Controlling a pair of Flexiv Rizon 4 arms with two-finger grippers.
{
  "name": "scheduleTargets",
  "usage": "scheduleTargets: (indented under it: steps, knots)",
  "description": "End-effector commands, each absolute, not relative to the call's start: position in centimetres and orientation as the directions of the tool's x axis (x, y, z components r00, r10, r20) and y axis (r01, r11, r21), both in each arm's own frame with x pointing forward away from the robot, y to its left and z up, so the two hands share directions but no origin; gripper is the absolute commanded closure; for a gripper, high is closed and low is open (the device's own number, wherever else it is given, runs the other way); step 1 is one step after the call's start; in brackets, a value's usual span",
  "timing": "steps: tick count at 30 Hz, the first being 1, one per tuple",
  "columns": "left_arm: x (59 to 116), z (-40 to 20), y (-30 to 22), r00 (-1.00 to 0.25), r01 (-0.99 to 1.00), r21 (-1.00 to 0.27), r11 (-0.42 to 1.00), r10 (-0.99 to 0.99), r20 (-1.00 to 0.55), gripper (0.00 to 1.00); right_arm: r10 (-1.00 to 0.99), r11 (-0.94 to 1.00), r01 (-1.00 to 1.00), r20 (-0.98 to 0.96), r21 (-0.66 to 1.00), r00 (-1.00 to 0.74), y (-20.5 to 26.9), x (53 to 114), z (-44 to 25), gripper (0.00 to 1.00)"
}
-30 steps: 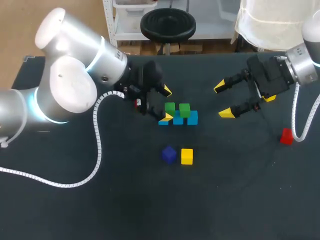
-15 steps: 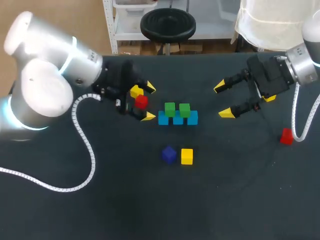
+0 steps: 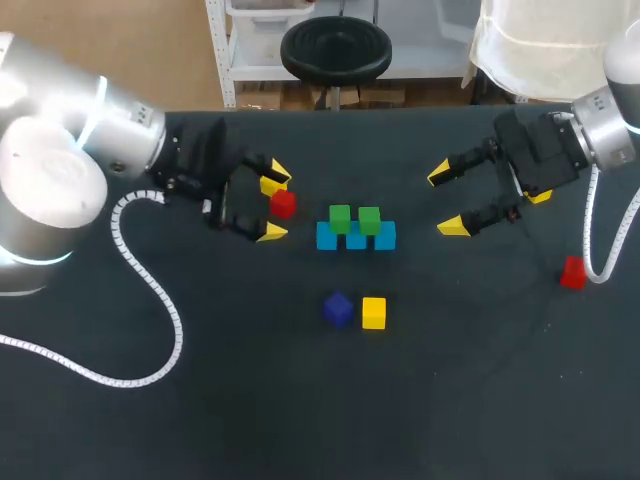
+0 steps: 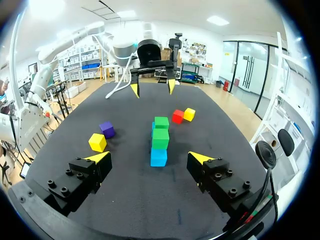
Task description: Place the blue cubes, place green cubes on the blue cubes, place the yellow cubes on the green cubes, then place the red cubes on the yellow cubes, and place purple cube on the red cubes.
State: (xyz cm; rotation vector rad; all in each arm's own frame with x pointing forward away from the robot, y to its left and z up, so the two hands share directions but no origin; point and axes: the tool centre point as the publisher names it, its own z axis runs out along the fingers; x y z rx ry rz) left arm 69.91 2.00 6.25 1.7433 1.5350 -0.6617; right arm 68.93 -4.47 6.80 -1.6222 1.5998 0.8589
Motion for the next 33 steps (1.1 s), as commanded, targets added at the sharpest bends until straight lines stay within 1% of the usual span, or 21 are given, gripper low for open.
scheduleTargets:
  steps: [1, 17, 23, 28, 33]
  knots:
    - [70.4, 5.5, 2.7, 0.178, 0.983, 0.175, -0.058, 0.541, -0.822, 0.0, -0.54, 0.0, -1.0, -0.841, -0.026, 0.022, -4.5, 68.9, 6.8, 0.0]
    - [70.0, 6.0, 3.4, 0.192, 0.98, 0.186, -0.065, 0.54, -0.819, 0.0, -0.54, 0.0, -1.0, -0.841, -0.026, 0.022, -4.5, 68.9, 6.8, 0.0]
    - [69.6, 6.8, 3.3, 0.185, 0.981, 0.18, -0.067, 0.593, -0.784, 0.0, -0.54, 0.0, -1.0, -0.841, -0.026, 0.022, -4.5, 68.9, 6.8, 0.0]
    - [69.5, 7.6, 2.9, 0.16, 0.987, 0.139, -0.084, 0.656, -0.738, 0.0, -0.54, 0.0, -1.0, -0.841, -0.026, 0.022, -4.5, 68.9, 6.8, 0.0]
    - [69.7, 8.1, 2.5, 0.159, 0.987, 0.133, -0.091, 0.669, -0.726, 0.0, -0.54, 0.0, -1.0, -0.841, -0.026, 0.022, -4.5, 68.9, 6.8, 0.0]
